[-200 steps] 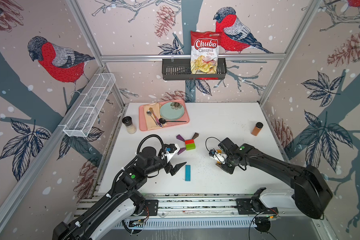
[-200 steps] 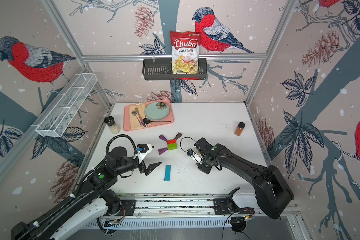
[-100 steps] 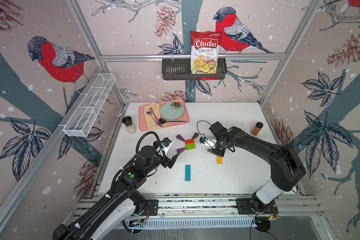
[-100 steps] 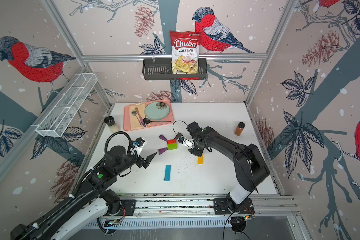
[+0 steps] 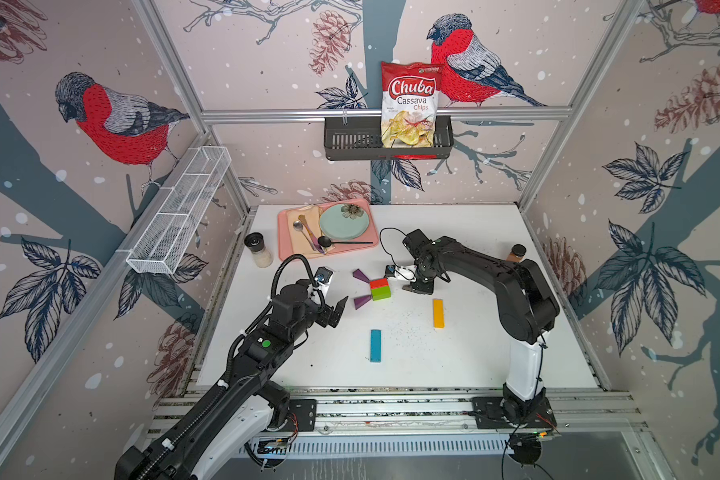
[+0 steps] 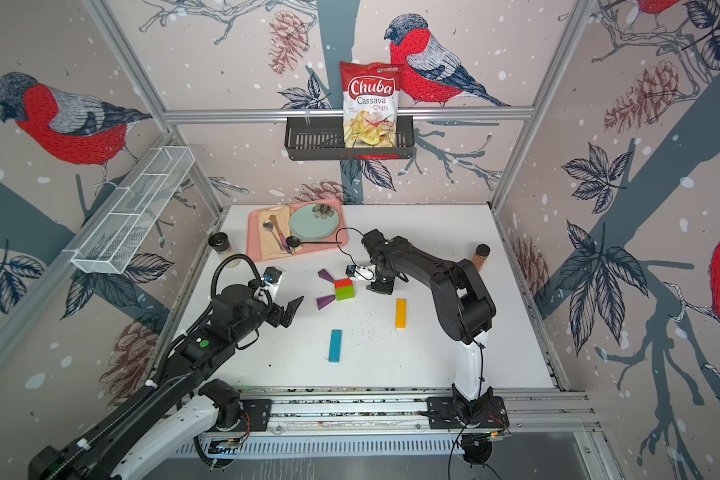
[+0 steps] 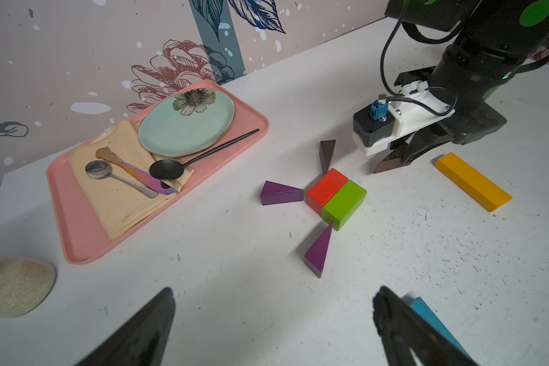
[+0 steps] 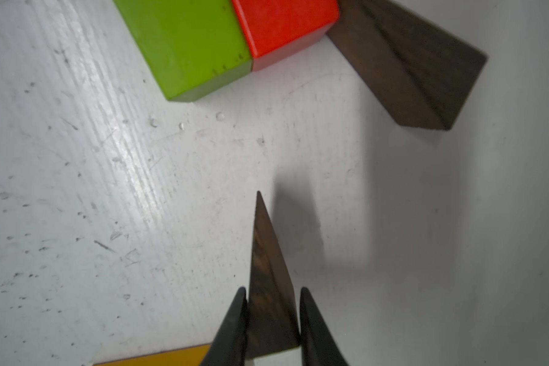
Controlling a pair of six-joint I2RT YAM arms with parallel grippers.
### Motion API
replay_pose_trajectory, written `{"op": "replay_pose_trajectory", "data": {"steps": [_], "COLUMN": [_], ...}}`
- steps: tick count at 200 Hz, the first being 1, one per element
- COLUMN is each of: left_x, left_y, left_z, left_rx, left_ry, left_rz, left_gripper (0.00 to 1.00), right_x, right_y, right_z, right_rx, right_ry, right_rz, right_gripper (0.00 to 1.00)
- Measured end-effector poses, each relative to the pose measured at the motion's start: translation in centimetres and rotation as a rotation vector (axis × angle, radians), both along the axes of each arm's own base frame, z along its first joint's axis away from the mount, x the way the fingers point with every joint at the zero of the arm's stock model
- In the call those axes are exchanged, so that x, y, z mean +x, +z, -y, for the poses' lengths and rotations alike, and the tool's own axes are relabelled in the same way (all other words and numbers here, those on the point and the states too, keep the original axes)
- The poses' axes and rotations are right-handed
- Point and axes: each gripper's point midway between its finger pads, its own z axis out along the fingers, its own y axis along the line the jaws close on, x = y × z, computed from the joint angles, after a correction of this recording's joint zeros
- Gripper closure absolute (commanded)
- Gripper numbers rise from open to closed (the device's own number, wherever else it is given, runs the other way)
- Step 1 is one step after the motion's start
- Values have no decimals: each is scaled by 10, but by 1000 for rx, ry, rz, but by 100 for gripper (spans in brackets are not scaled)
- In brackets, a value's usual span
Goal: Assemble a small pinwheel with building blocks
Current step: Assemble the building block at the center of the board.
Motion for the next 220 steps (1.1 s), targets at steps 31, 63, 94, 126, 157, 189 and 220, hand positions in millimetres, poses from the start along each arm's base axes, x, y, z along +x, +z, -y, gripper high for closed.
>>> {"op": "replay_pose_trajectory", "data": {"steps": [31,63,94,126,157,189,220], "left_x": [1,1,1,1,0,0,0], "left_y": [-1,-1,-1,0,1,1,1], "left_z": [-1,-1,-1,-1,-1,-1,-1], "left_rx": [2,2,2,0,-2,-2,-2], "left_ry": [4,5,4,2,2,2,2], "left_rz": [-4,-4,-3,-2,0,1,2], "left_gripper": [3,3,3,3,3,3,3], "right_x": [4,-2,-5,-7,-7,-7,-7], "right_y": [-2,-5,-5,-7,-8,-9,-10], "right_z": [-13,-21,-25,-29,-31,-32,-33], "right_rx": [9,14,19,25,26,24,20], "right_ry": [33,50,42,51,51,52,54], "right_rz": [2,-8,-12,-19,-23,-25,-30], "right_gripper": [90,90,89,90,89,87,87]}}
